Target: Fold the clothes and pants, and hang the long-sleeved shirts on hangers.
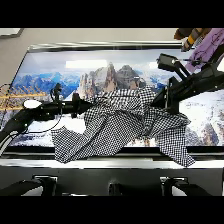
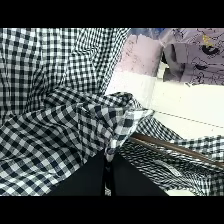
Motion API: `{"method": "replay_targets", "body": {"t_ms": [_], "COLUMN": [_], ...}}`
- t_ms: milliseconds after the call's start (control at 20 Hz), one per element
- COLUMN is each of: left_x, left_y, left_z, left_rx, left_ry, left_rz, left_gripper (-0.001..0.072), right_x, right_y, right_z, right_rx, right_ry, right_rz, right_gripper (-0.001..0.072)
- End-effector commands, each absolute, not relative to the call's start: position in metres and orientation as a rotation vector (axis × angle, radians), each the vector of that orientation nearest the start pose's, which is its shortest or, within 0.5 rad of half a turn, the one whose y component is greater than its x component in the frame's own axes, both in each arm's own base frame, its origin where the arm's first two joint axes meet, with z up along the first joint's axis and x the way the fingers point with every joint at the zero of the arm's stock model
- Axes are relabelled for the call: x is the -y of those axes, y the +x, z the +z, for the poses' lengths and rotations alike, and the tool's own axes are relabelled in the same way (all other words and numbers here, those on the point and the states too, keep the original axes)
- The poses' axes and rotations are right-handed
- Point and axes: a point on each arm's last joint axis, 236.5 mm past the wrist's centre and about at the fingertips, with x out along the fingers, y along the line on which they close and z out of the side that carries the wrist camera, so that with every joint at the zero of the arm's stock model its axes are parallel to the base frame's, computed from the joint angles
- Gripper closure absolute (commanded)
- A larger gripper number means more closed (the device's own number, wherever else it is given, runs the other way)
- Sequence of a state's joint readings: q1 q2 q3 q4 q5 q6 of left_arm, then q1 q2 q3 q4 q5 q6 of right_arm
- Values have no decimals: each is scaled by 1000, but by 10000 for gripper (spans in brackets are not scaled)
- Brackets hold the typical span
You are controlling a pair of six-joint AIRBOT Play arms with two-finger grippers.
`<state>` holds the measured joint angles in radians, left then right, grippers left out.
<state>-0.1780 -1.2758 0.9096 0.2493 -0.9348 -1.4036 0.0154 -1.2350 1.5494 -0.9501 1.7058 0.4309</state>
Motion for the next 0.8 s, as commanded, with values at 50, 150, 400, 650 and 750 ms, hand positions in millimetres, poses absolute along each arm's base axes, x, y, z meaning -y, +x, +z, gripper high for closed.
{"method": "replay_targets", "body": {"t_ms": [50, 150, 400, 650, 750], "left_x": [252, 250, 252, 266, 278], "left_y": [393, 405, 422, 421, 413], "left_z": [104, 124, 180, 228, 232], "left_rx": [-1043, -984, -862, -778, -795], "left_ry": [-1079, -1024, -988, -946, -944], "left_rz": [-628, -643, -707, -787, -815], "left_gripper": [683, 683, 683, 683, 683], "right_x": [-146, -147, -147, -154, -159], "right_y": [312, 312, 316, 328, 337], "right_z": [171, 171, 172, 165, 164], "right_rx": [-830, -828, -816, -808, -783], "right_ry": [-554, -554, -554, -515, -491], "right_rz": [1249, 1252, 1239, 1253, 1246], "right_gripper": [688, 688, 688, 688, 688]}}
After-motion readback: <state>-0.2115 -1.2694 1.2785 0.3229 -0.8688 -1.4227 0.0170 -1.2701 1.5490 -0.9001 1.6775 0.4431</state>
